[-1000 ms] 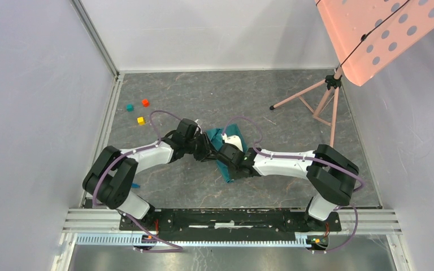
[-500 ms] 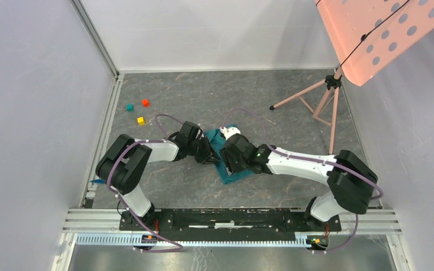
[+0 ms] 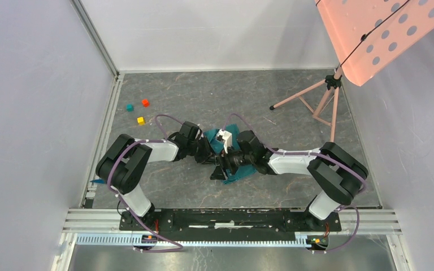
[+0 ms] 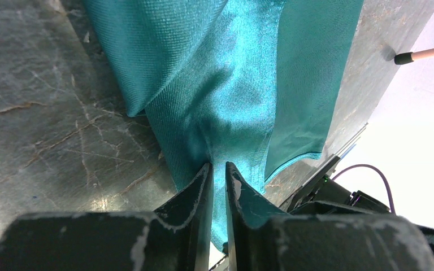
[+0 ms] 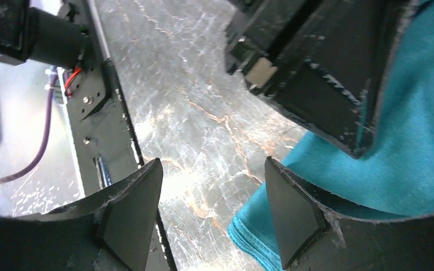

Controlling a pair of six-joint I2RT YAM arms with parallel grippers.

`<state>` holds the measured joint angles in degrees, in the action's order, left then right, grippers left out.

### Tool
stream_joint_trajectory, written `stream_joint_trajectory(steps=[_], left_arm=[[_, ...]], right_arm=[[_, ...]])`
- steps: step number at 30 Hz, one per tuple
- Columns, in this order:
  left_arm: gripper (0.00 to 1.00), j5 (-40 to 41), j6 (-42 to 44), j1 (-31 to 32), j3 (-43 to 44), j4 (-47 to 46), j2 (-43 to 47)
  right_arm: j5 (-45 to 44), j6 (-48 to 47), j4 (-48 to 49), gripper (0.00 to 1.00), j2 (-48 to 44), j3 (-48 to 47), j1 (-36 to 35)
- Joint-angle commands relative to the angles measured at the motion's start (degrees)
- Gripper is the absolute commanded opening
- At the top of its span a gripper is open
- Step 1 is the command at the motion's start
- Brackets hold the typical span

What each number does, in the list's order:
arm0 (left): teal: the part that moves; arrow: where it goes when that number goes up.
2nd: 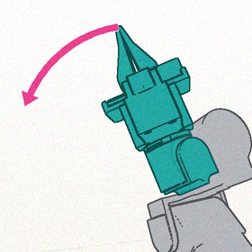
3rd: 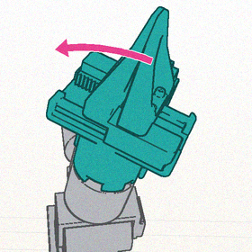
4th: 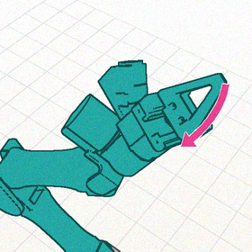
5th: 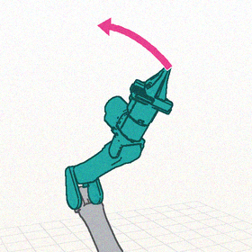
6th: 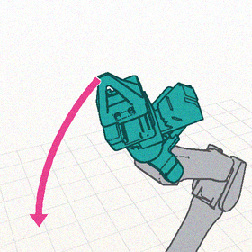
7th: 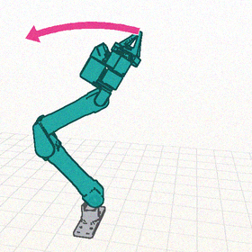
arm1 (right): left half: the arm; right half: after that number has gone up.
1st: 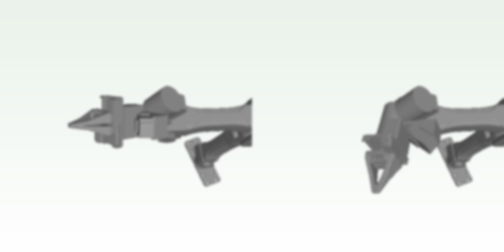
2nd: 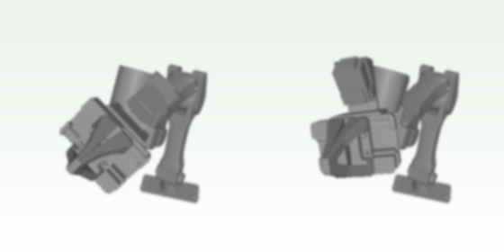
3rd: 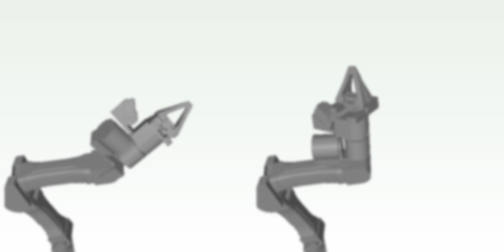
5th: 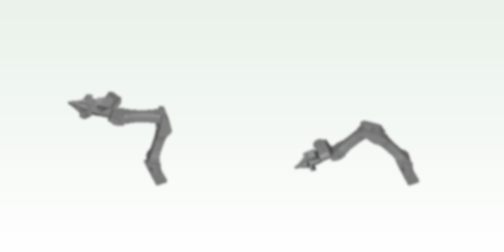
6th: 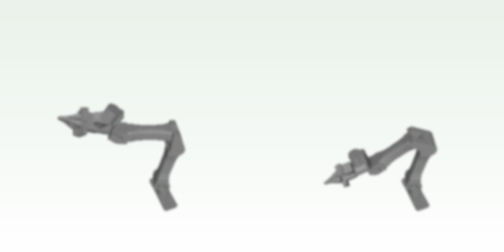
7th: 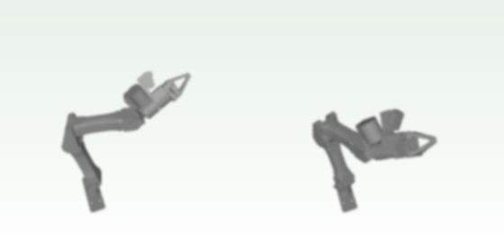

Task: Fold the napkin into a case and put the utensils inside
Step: Smooth out the 2/3-rectangle-folded napkin at the center of the board.

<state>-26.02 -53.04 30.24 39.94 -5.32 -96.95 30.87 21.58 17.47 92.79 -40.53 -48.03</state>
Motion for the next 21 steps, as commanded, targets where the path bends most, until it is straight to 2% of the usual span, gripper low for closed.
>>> stream_joint_trajectory(steps=[1,6,11,16,21], left_arm=[[0.2,2.49,2.32,-0.18,-0.81,0.84,-1.36],[0.2,2.59,2.32,-0.27,-0.83,1.01,-1.19],[0.2,2.39,2.72,-0.53,-0.51,1.19,-1.84],[0.19,2.3,3.27,-0.79,-0.12,1.43,-2.76],[0.19,2.2,5.02,-0.77,1.63,4.42,-1.97]], right_arm=[[7.04,-1.28,9.83,0.72,1.59,1.16,0.31],[8.64,0.57,13.61,0.7,3.92,4.97,0.84],[9.87,2.4,16.9,0.68,3.07,12.59,0.68],[10.26,3.8,16.04,0.67,-3.25,19.44,-0.42],[9.42,1.1,7.02,0.69,-13.42,20.08,-1.27]])
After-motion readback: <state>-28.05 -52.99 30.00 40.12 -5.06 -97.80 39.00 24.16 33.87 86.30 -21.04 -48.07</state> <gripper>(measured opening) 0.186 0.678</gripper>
